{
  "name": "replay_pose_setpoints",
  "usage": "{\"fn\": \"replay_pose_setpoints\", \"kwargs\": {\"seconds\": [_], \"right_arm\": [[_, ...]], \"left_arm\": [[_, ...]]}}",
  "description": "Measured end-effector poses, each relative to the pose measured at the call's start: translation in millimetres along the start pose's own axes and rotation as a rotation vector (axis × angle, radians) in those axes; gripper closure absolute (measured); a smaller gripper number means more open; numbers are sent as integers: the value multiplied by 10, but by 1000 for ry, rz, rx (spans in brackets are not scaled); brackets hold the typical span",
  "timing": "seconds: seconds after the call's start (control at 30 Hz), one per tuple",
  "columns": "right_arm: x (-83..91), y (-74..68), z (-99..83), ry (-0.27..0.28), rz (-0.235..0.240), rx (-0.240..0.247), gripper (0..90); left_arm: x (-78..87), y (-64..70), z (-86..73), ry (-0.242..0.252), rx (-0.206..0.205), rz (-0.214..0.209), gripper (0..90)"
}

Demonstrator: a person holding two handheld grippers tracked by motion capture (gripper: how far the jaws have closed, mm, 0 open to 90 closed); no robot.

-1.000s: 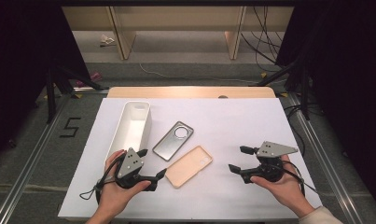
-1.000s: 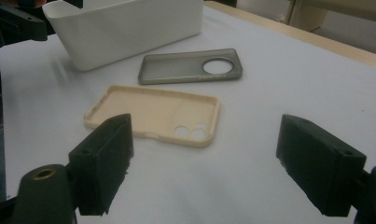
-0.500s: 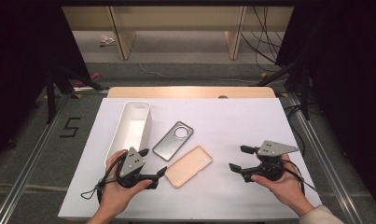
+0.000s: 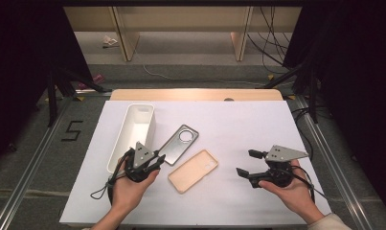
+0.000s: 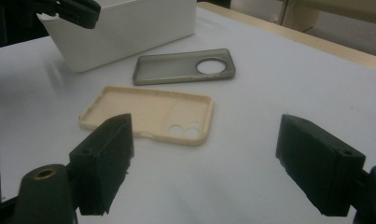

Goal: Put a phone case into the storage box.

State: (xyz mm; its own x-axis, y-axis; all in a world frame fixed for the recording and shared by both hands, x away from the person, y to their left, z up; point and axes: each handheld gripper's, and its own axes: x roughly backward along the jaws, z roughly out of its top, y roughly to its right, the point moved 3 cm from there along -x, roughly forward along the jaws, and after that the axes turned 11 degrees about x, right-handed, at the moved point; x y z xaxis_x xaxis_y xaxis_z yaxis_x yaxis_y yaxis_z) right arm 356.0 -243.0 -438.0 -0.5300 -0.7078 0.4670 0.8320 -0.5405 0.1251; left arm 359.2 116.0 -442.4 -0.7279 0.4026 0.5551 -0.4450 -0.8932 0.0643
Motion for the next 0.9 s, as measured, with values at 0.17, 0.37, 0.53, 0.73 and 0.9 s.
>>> {"fn": "replay_pose_setpoints", "kwargs": {"seconds": [0.17,0.37,0.53,0.73,0.9], "right_arm": [[16,6,-11,1,-1,-2,199],[12,1,-8,1,3,0,199],[8,3,-4,3,3,0,199],[13,1,-1,4,5,2,199],[15,4,-4,5,7,0,199]], "left_arm": [[-236,75,49,-93,-12,14,892],[-501,202,123,-172,11,5,896],[-686,388,244,-207,-14,-46,896],[-930,343,369,-244,-24,54,897],[-1033,238,313,-327,2,96,897]]}}
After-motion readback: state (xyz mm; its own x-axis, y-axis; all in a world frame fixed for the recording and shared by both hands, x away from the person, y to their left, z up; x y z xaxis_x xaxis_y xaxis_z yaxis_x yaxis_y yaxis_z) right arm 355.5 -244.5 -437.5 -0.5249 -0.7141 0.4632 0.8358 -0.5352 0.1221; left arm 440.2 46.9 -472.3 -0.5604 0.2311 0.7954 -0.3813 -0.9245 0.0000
